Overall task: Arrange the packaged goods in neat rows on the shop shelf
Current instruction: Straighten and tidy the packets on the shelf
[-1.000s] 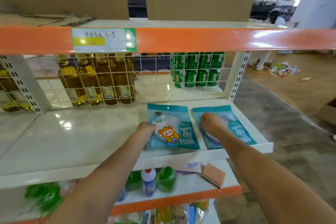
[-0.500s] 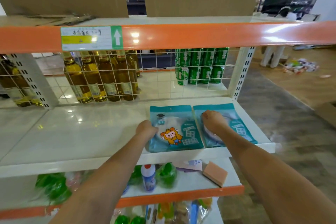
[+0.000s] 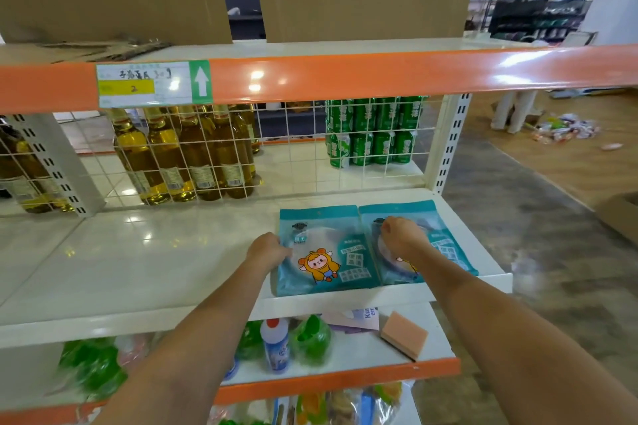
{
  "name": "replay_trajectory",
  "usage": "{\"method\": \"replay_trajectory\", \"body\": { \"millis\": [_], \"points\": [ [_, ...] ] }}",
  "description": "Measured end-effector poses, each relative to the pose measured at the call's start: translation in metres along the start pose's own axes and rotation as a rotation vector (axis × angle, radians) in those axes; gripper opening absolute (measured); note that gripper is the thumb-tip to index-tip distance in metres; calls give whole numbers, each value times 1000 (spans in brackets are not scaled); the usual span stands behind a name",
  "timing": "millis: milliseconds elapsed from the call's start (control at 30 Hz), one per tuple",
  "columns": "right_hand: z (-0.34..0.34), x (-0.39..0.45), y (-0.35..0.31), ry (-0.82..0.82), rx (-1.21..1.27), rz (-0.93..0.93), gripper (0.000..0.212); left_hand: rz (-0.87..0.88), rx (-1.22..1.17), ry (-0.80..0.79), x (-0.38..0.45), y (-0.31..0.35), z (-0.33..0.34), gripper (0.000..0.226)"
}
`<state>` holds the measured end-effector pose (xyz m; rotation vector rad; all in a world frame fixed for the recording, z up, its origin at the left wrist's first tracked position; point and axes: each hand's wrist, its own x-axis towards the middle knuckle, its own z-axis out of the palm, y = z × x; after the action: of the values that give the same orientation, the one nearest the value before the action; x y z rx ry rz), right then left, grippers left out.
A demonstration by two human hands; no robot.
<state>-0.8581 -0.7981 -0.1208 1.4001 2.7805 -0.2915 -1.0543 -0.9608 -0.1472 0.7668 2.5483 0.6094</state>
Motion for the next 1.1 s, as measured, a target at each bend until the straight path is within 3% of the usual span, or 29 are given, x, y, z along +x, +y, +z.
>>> {"method": "replay_trajectory", "body": {
  "millis": [100,500,867,1100],
  "points": [
    [-6,5,-3,-22,46,-25,30,3,126,25,0,0,-11,31],
    [2,10,-68,-21,70,-322,33,85,669,195,-38,-9,-37,48],
    [29,-22,-156,-59,72,-617,36,-46,506,165,-88,-63,-54,52],
    [20,-47,-229,10,151,-710,38,-96,404,289,-111,-112,-99,53]
  ]
}}
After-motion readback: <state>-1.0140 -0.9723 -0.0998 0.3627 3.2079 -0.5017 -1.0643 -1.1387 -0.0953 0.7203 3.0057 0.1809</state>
